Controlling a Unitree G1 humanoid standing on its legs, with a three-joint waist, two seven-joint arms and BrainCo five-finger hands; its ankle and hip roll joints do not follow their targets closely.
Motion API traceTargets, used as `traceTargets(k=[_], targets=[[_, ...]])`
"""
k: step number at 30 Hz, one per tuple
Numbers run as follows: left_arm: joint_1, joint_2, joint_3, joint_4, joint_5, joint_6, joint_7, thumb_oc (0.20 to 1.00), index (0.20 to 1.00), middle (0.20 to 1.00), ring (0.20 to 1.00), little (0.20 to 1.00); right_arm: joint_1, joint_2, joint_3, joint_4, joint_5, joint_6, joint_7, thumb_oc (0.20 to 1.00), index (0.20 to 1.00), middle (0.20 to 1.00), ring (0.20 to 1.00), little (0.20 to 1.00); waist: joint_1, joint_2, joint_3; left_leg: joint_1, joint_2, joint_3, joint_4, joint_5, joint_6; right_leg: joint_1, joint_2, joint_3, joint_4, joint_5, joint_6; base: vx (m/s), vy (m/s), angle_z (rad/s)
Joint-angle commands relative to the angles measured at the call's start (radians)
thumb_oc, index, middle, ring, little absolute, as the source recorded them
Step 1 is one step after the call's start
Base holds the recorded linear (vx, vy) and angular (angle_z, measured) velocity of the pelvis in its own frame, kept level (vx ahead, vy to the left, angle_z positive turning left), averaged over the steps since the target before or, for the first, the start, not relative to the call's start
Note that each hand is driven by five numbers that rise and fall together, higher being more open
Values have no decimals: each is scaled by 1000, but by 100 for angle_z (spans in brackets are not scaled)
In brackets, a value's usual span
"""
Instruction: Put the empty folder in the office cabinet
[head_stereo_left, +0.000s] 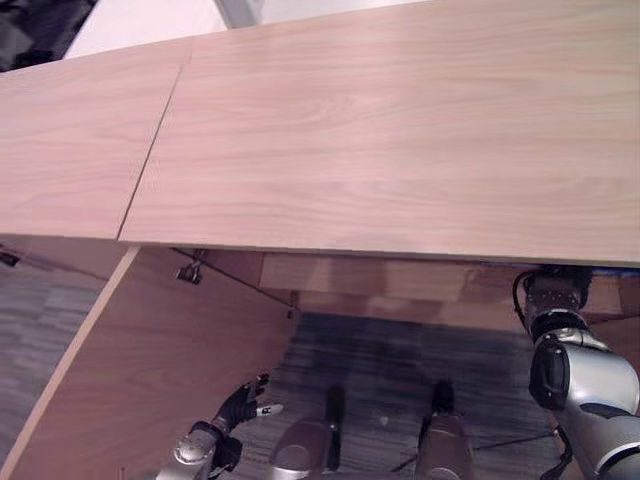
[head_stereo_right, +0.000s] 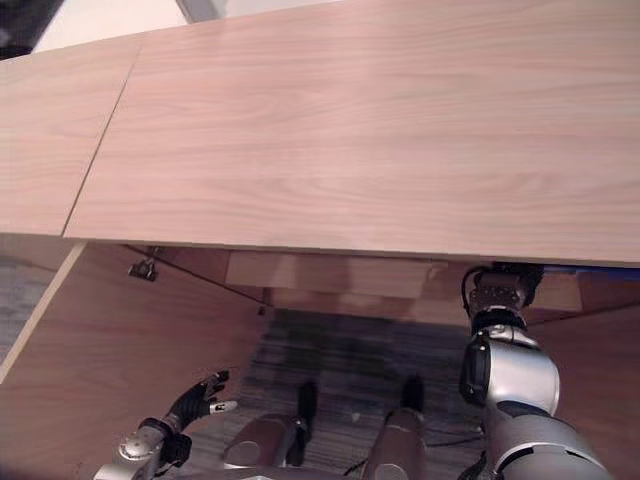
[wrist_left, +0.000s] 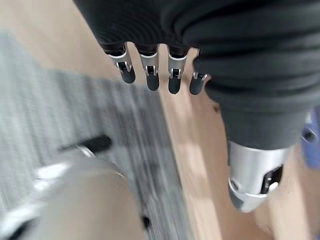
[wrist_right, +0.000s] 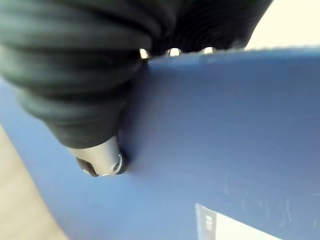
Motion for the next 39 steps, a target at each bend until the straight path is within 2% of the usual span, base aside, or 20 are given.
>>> traceTargets(k=[1,6,7,10,15,16,19,28,36,39], targets=[[37,35,-12,-27,1,-21,-13,1000,1000,1000,1000,1000,-44,-70,23,-26,-18,-37,24,200,200,200,200,200,29,-28,-33,-43,-5,-85,-65,-5,-34,79,-51,-31,-28,-51,91,26,-42,-7],[67,49,-52,-53,20,-19,-50,1000,1000,1000,1000,1000,-72,-141,45,-11,-32,-25,29,200,200,200,200,200,35,15,-31,-33,-1,-112,-107,26,-42,55,-48,-34,-2,-66,84,1,-11,6],[70,58,-57,-59,20,-16,-58,1000,1000,1000,1000,1000,-93,-175,56,-14,-38,-23,31,200,200,200,200,200,36,32,-23,-34,3,-124,-111,33,-45,40,-47,-38,21,-80,81,-22,-45,23],[72,70,-55,-69,7,-14,-65,1000,1000,1000,1000,1000,-132,-213,83,-18,-54,-22,31,200,200,200,200,200,39,57,-7,-46,12,-137,-101,32,-51,7,-47,-41,75,-110,74,-31,-50,20],[76,93,-62,-82,7,-14,-71,1000,1000,1000,1000,1000,-211,-281,128,-17,-72,-25,29,200,200,200,200,200,55,82,19,-81,17,-155,-42,21,-61,-52,-48,-39,178,-155,65,-43,-56,12],[73,97,-61,-84,4,-12,-72,1000,1000,1000,1000,1000,-233,-299,145,-14,-78,-23,27,200,200,200,200,200,57,84,20,-86,16,-160,-27,8,-64,-67,-49,-37,213,-181,63,-16,-50,15],[71,109,-60,-85,-3,-13,-74,1000,1000,1000,1000,1000,-288,-358,186,-3,-102,-17,24,200,200,200,200,200,64,88,26,-104,13,-173,2,1,-73,-92,-57,-37,266,-207,58,3,-66,8],[89,140,-90,-104,-7,-17,-89,1000,1000,1000,1000,1000,-511,-540,396,35,-212,19,-1,200,200,200,200,200,90,95,38,-136,13,-204,4,9,-91,-187,-82,-45,384,-259,43,14,-54,17],[82,140,-87,-131,-56,-14,-89,1000,1000,1000,1000,1000,-609,-593,480,39,-210,26,-6,200,200,200,200,200,90,97,57,-177,10,-213,13,10,-98,-268,-89,-32,454,-285,28,1,-40,10],[84,141,-91,-156,-74,-19,-84,1000,1000,1000,1000,1000,-620,-595,488,60,-200,28,-10,200,200,200,200,200,94,97,87,-223,1,-222,63,-8,-97,-331,-87,-18,523,-304,19,-26,-60,8]])
